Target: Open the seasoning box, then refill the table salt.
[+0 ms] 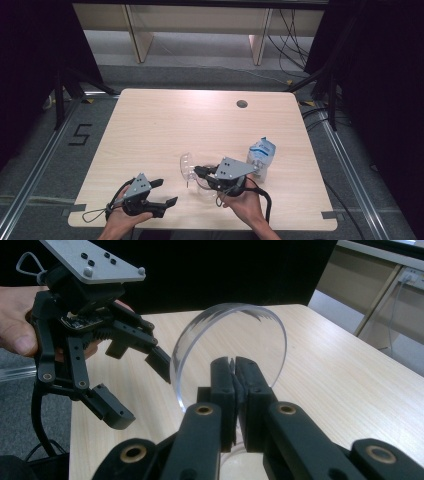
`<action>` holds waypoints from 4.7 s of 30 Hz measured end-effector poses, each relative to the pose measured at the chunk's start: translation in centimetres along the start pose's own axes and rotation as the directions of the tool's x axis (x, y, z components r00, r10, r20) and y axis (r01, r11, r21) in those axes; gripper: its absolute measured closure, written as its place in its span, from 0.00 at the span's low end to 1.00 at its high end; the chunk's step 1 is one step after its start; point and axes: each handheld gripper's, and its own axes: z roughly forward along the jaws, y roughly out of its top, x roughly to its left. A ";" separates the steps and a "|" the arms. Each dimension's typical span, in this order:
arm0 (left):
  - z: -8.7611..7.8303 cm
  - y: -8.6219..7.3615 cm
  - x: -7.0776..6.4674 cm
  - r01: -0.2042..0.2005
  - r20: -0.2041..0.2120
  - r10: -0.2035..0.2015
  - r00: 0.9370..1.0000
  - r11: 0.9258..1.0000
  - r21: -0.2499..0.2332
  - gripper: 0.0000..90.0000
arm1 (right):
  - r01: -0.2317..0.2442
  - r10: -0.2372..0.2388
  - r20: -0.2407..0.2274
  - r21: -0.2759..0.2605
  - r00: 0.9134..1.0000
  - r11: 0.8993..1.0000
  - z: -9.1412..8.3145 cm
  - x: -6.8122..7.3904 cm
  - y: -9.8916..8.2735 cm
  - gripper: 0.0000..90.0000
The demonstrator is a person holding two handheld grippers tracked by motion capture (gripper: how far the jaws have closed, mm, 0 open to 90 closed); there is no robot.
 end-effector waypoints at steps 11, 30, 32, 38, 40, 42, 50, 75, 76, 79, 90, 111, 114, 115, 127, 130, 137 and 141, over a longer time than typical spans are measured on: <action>0.1 -0.1 -0.1 0.012 0.000 -0.012 1.000 1.000 -0.008 0.21 | -0.041 0.042 0.029 -0.005 0.999 0.999 -1.3 -0.6 -1.0 0.74; 0.2 -0.1 -0.1 0.006 -0.001 -0.006 1.000 1.000 -0.002 0.21 | -0.099 0.104 0.129 -0.047 0.986 0.994 -6.0 -1.5 -3.7 0.52; 0.2 -0.1 -0.1 0.005 -0.001 -0.005 1.000 1.000 -0.002 0.21 | -0.083 0.092 0.152 -0.062 0.984 0.995 -6.5 -1.8 -4.1 0.51; 0.2 0.0 -0.1 0.008 -0.002 -0.008 1.000 1.000 -0.003 0.21 | -0.117 0.126 0.189 -0.057 0.974 0.991 -7.8 -2.2 -5.3 0.49; 0.2 0.0 -0.1 0.007 0.004 -0.007 1.000 1.000 -0.005 0.21 | -0.122 0.132 0.199 -0.062 0.971 0.991 -8.3 -2.4 -5.6 0.49; 0.2 0.0 -0.1 0.008 -0.004 -0.008 1.000 1.000 -0.001 0.21 | -0.151 0.160 0.200 -0.060 0.967 0.987 -8.6 -2.3 -5.9 0.49; 0.2 0.0 -0.1 0.009 -0.002 -0.009 1.000 1.000 0.000 0.20 | -0.193 0.201 0.224 -0.054 0.954 0.980 -9.8 -2.4 -6.5 0.47; 0.5 0.2 -0.2 0.005 0.007 -0.005 1.000 1.000 0.004 0.20 | -0.255 0.259 0.370 -0.060 0.892 0.965 -12.6 -3.5 -9.4 0.31; 0.5 0.2 -0.1 0.004 0.007 -0.004 1.000 1.000 0.004 0.20 | -0.274 0.276 0.372 -0.058 0.886 0.960 -12.7 -3.6 -9.7 0.29; 0.5 0.3 -0.1 -0.004 0.009 0.004 1.000 1.000 0.004 0.20 | -0.276 0.279 0.396 -0.064 0.875 0.959 -12.7 -4.1 -10.2 0.23; 0.5 0.3 -0.2 -0.003 0.012 0.003 1.000 1.000 0.009 0.20 | -0.263 0.265 0.406 -0.061 0.875 0.963 -12.7 -5.0 -11.2 0.17; 0.6 0.2 -0.1 0.000 0.018 -0.001 1.000 1.000 0.012 0.20 | -0.276 0.264 0.400 -0.030 0.878 0.961 -10.1 -6.6 -12.2 0.17; 0.6 0.2 -0.1 0.002 0.018 -0.002 1.000 1.000 0.010 0.20 | -0.268 0.255 0.406 -0.026 0.877 0.963 -9.8 -6.8 -12.3 0.17; 0.6 0.2 -0.1 0.002 0.018 -0.002 1.000 1.000 0.010 0.20 | -0.271 0.264 0.397 -0.040 0.879 0.962 -9.6 -6.9 -12.4 0.17; 0.6 0.2 -0.1 0.002 0.018 -0.002 1.000 1.000 0.011 0.20 | -0.268 0.261 0.390 -0.037 0.883 0.963 -8.7 -7.6 -12.7 0.17; 0.6 0.2 -0.1 0.002 0.018 -0.002 1.000 1.000 0.010 0.20 | -0.276 0.270 0.391 -0.041 0.880 0.960 -8.5 -7.7 -12.8 0.17; 0.6 0.2 -0.1 -0.003 0.022 0.003 1.000 1.000 0.006 0.20 | -0.270 0.267 0.387 -0.046 0.883 0.962 -8.1 -7.8 -12.8 0.17; 0.6 0.2 -0.2 0.001 0.018 -0.001 1.000 1.000 0.009 0.20 | -0.253 0.252 0.396 -0.053 0.883 0.966 -7.9 -7.9 -12.7 0.17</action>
